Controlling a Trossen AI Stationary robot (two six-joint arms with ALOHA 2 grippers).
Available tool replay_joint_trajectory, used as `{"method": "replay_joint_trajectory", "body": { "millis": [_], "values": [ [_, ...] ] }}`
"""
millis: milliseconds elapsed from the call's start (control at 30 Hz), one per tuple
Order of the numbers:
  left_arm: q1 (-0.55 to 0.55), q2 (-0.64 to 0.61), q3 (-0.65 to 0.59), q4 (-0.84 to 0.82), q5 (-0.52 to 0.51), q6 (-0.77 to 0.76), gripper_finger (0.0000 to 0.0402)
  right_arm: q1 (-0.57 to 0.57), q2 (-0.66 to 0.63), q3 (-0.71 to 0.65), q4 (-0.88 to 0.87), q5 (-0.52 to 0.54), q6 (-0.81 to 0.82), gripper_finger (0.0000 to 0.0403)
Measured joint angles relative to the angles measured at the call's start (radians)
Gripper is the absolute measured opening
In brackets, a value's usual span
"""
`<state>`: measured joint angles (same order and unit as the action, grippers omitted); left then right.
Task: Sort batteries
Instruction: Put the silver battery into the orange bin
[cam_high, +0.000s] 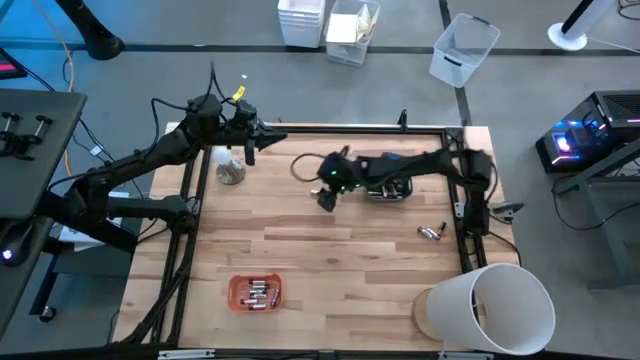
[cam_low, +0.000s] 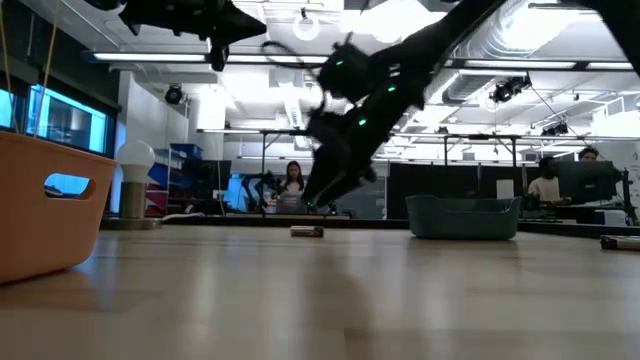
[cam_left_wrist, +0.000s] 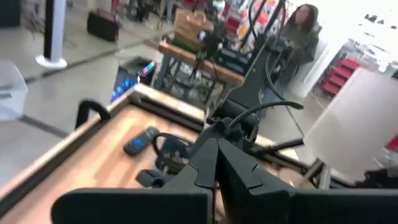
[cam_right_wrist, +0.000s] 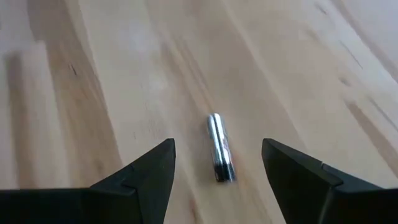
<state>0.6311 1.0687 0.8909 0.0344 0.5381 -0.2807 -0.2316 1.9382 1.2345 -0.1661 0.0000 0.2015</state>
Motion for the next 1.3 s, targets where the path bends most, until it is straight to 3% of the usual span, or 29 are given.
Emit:
{"method": "replay_joint_trajectory", "body": {
  "millis": [133,267,367,500,667,767,867,1000,1133,1300],
  "values": [
    [-0.037,0.000,0.000,-0.071,0.000,0.001,0.0000,0.017,0.094,0.098,-0.049,0.047,-0.112,0.0231],
    [-0.080,-0.001,0.000,-0.116,0.001,-0.013,0.0000,0.019,0.150,0.128,-0.062,0.057,-0.150,0.0196],
    [-0.109,-0.005,0.000,-0.124,0.001,-0.011,0.0000,0.019,0.177,0.126,-0.078,0.122,-0.127,0.0139],
    [-0.129,-0.046,0.000,-0.143,0.013,0.023,0.0000,0.020,0.187,0.129,-0.100,0.111,-0.108,0.0036],
    [-0.110,-0.172,-0.001,-0.201,0.003,0.091,0.0000,0.034,0.127,0.136,-0.204,0.026,-0.074,0.0035],
    [-0.078,-0.244,-0.001,-0.212,-0.048,0.133,0.0000,0.057,0.050,0.156,-0.176,-0.061,-0.067,0.0035],
    [-0.049,-0.285,-0.001,-0.216,-0.105,0.174,0.0000,0.080,-0.004,0.190,-0.139,-0.222,-0.029,0.0035],
    [-0.011,-0.296,0.000,-0.248,-0.104,0.235,0.0000,0.141,0.002,0.256,-0.104,-0.436,0.063,0.0035],
    [0.013,-0.294,-0.017,-0.275,-0.099,0.291,0.0000,0.233,0.035,0.319,-0.063,-0.407,0.089,0.0035],
    [0.017,-0.299,-0.056,-0.285,-0.095,0.253,0.0000,0.336,0.143,0.417,-0.051,-0.361,0.094,0.0035]
  ]
}}
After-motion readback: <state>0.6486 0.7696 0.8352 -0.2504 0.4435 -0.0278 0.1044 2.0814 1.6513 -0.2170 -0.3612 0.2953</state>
